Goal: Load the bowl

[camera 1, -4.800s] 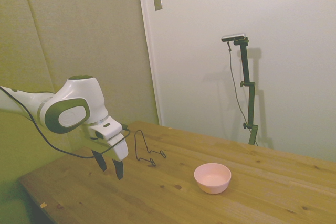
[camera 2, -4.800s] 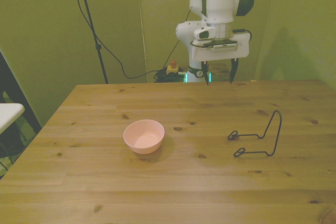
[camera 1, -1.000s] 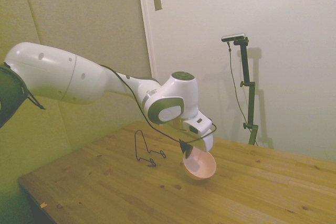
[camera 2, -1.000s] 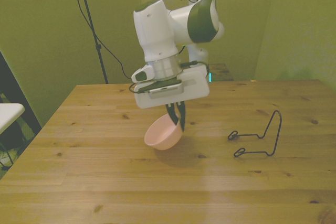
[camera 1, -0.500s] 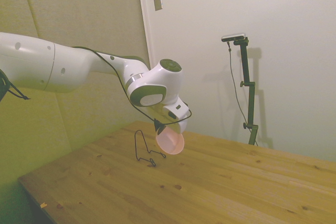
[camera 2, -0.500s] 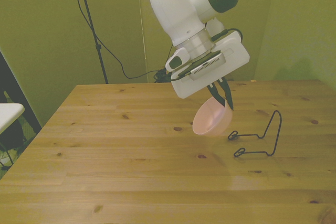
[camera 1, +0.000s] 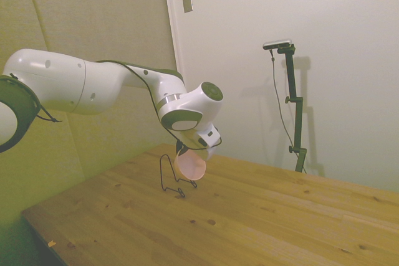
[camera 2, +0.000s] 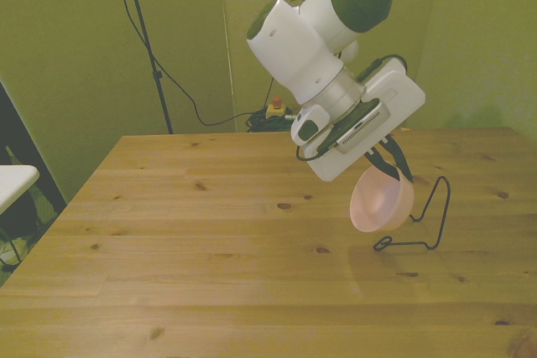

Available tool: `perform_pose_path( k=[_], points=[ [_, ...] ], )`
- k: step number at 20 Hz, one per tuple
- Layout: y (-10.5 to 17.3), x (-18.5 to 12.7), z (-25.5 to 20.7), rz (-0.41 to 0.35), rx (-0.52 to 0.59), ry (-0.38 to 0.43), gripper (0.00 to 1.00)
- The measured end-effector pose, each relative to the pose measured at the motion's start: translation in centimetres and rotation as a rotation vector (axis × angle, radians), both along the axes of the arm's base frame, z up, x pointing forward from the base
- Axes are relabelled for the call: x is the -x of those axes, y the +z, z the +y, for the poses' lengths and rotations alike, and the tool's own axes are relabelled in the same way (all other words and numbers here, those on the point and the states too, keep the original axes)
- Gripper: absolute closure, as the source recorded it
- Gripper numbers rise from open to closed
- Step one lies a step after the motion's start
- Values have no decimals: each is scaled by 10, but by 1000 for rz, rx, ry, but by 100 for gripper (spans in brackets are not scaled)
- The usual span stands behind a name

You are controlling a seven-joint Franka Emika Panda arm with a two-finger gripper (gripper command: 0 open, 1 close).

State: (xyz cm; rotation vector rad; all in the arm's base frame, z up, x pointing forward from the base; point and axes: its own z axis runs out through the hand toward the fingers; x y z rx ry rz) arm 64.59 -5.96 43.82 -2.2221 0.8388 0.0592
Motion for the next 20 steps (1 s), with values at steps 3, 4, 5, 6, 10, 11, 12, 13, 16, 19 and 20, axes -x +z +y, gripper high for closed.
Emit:
perform_pose_path(
  k=[3,4,5,6,10,11,12,13,16,19,20],
  points=[
    [-7,3,8,-10,-31,16,100],
    [-10,5,12,-11,-40,24,100],
    [-13,8,16,-10,-49,30,100],
    [-16,12,20,-10,-57,35,100],
    [-18,22,29,-29,-65,39,100],
    [-16,24,31,-37,-66,36,100],
    [-15,26,32,-41,-67,36,100],
    [-15,27,32,-43,-66,35,100],
    [-17,29,34,-53,-79,33,100],
    [-21,30,36,-62,-96,33,100],
    [-21,30,36,-65,-102,33,100]
  ],
)
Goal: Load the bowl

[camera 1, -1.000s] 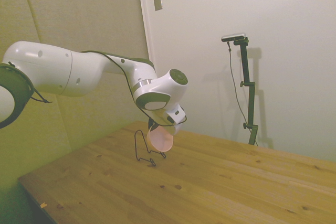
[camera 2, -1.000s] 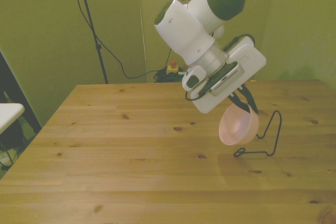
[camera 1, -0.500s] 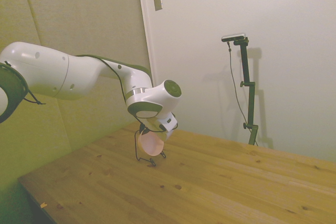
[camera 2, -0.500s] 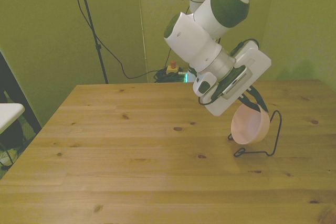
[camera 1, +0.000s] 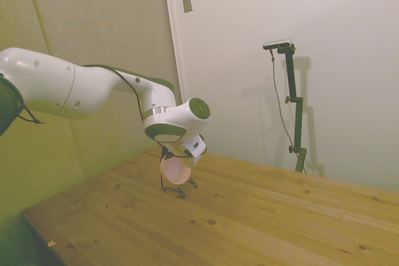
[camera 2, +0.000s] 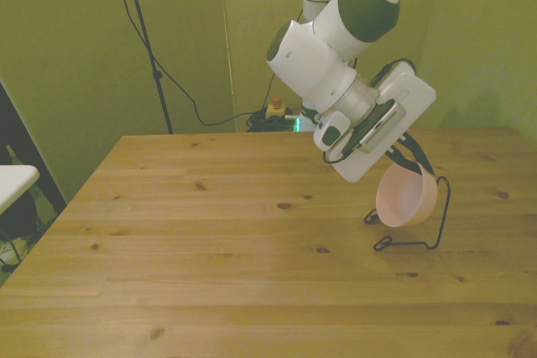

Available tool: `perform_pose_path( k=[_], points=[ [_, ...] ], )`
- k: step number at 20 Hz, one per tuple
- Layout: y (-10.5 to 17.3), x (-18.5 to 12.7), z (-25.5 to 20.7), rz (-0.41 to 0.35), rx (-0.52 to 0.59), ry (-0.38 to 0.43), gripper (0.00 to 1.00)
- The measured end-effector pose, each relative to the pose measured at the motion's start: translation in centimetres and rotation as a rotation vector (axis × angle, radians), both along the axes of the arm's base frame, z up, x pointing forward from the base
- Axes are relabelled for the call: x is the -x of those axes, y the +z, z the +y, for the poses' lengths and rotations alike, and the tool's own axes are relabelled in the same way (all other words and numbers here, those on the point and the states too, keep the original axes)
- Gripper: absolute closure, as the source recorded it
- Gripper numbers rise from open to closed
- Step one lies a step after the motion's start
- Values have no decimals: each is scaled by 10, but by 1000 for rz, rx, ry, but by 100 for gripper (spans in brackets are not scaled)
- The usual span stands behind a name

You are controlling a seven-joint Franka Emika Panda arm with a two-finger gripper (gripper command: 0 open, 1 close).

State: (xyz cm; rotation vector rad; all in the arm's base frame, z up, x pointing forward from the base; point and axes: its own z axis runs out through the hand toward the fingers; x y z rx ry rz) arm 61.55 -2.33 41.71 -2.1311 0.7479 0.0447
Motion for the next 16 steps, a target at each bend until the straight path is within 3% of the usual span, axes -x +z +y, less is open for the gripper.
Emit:
perform_pose_path(
  k=[16],
  points=[
    [-15,-3,6,5,-10,-4,100]
  ],
)
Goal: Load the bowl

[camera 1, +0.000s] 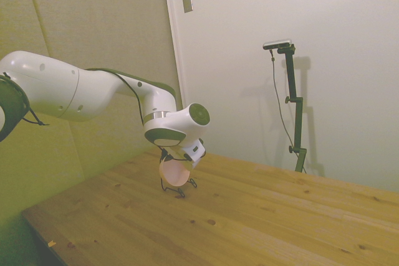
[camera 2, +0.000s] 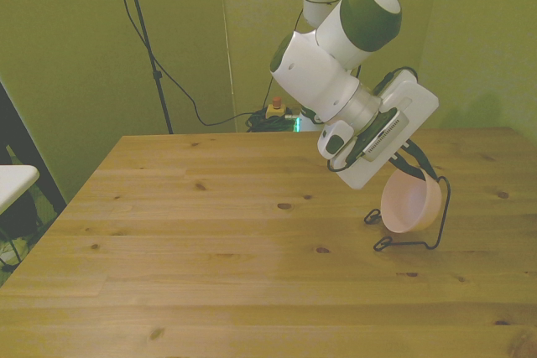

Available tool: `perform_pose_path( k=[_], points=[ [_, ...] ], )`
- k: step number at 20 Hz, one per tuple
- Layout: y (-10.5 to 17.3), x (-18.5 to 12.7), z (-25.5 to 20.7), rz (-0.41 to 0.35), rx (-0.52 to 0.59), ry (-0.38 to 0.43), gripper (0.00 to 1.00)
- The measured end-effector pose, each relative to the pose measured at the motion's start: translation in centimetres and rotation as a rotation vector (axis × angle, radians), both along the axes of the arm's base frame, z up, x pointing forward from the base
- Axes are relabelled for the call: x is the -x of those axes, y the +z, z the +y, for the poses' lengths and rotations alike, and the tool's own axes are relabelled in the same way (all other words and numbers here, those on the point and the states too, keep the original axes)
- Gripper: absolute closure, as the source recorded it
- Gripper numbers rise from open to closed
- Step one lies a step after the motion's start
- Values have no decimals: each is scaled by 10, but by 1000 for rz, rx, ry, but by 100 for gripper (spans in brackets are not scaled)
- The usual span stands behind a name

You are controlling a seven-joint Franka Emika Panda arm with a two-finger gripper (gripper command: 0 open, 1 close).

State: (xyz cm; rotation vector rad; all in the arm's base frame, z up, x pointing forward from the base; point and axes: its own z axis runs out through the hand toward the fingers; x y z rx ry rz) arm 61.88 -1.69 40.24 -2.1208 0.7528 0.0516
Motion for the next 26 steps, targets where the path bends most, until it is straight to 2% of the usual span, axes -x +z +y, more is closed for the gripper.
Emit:
perform_pose_path(
  k=[9,10,26],
  points=[
    [-13,-10,0,11,-8,-6,100],
    [-14,-11,0,12,-8,-6,0],
    [-3,-7,-6,-1,-6,-13,0]
  ],
)
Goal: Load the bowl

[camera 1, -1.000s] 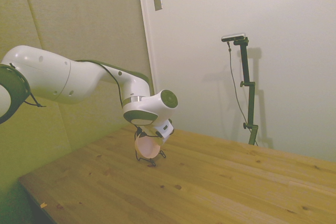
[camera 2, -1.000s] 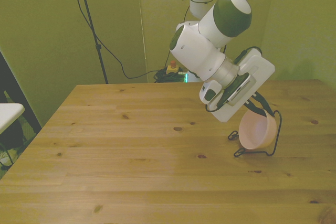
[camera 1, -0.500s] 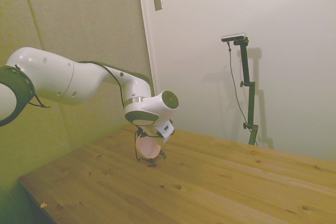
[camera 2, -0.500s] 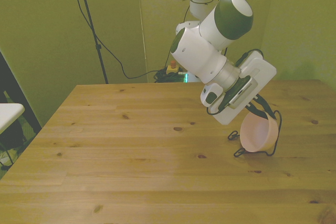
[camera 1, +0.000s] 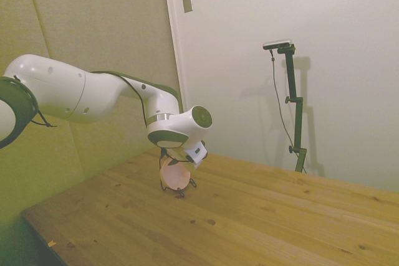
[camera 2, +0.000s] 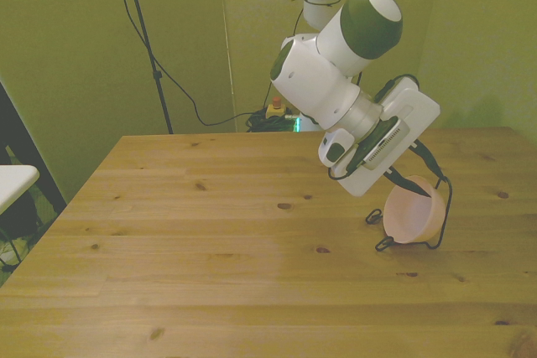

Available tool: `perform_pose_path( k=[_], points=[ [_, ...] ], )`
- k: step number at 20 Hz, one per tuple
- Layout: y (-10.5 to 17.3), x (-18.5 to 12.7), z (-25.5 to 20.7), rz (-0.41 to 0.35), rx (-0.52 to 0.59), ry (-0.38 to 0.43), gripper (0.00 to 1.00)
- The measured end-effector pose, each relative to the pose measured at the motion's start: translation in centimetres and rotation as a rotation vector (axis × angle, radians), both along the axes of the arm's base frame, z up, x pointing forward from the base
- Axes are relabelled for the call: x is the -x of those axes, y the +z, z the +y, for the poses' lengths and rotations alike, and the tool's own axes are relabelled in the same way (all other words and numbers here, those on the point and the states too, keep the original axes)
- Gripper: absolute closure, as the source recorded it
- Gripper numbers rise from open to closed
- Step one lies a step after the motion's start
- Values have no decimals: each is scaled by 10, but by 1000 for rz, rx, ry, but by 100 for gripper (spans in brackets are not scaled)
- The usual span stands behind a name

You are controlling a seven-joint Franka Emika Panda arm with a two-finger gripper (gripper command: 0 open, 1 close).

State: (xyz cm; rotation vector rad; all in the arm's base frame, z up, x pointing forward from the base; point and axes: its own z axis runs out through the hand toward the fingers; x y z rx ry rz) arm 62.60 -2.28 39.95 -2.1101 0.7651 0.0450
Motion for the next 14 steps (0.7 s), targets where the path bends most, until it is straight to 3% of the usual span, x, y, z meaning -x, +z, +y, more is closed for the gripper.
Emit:
perform_pose_path(
  k=[7,11,14],
  points=[
    [40,24,-40,-28,97,-56,0],
    [54,46,-51,-15,240,-158,0],
    [49,71,-47,2,324,-232,0]
  ],
)
